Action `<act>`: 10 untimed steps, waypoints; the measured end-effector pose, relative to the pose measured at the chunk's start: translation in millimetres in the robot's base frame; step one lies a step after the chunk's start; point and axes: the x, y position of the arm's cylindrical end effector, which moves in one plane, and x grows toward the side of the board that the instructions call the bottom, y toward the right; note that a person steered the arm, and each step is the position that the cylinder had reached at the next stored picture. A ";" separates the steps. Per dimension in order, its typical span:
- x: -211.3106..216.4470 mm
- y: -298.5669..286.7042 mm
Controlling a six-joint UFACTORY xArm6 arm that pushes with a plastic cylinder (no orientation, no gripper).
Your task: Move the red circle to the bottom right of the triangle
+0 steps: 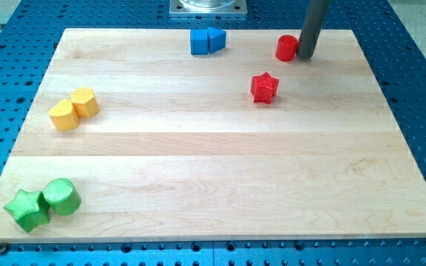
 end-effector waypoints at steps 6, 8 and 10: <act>-13.1 -68.3; -43.1 -46.9; 14.9 -17.9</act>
